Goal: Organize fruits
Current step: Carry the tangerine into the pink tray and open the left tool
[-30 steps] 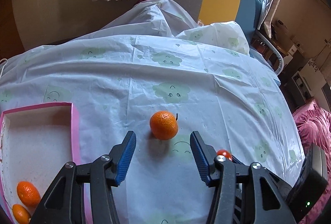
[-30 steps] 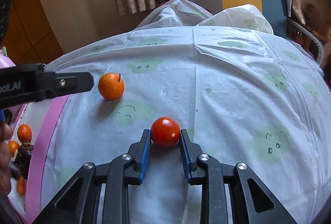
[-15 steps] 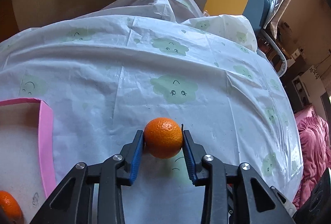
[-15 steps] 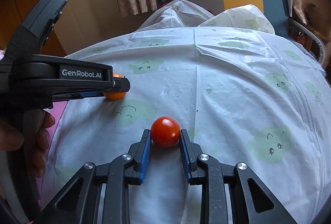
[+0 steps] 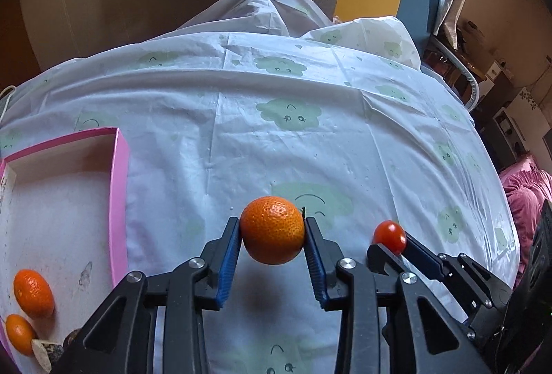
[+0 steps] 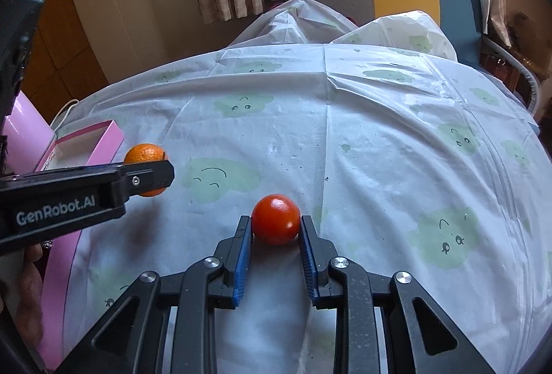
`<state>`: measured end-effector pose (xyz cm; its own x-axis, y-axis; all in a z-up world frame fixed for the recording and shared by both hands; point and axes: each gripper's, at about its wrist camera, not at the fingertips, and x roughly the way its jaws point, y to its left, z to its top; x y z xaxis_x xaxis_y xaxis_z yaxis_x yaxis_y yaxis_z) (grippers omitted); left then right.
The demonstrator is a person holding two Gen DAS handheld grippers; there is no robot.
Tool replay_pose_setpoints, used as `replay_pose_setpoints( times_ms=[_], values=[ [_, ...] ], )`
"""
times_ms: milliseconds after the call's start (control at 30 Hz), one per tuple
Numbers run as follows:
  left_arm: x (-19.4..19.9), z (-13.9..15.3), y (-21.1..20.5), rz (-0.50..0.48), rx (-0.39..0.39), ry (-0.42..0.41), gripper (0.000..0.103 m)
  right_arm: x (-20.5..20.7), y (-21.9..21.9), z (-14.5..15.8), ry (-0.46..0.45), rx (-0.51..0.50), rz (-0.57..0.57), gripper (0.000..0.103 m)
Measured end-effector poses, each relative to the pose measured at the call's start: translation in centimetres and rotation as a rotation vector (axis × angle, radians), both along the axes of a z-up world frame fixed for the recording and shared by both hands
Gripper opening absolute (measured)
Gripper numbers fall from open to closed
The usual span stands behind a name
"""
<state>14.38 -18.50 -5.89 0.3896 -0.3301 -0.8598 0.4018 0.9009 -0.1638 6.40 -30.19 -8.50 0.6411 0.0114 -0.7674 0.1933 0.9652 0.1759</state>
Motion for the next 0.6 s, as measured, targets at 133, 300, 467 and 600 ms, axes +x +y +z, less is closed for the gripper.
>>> replay_pose_setpoints(
  times_ms=[133, 300, 467, 600],
  values=[
    [-1.5, 0.3, 0.7, -0.003, 0.001, -0.003, 0.037, -0.9, 0.2, 0.0, 0.008, -0.006, 0.000, 0.027],
    [-3.2, 0.9, 1.6, 0.000, 0.001, -0.021, 0.037, -2.1, 0.6, 0.1, 0.016, -0.016, 0.002, 0.027],
    [-4.8, 1.6, 2.7, 0.003, -0.002, -0.042, 0.037, -3.3, 1.2, 0.2, 0.021, -0.030, 0.009, 0.027],
    [-6.0, 2.2, 3.6, 0.009, -0.010, -0.056, 0.037, -4.1, 1.6, 0.2, 0.022, -0.033, 0.010, 0.027]
  ],
)
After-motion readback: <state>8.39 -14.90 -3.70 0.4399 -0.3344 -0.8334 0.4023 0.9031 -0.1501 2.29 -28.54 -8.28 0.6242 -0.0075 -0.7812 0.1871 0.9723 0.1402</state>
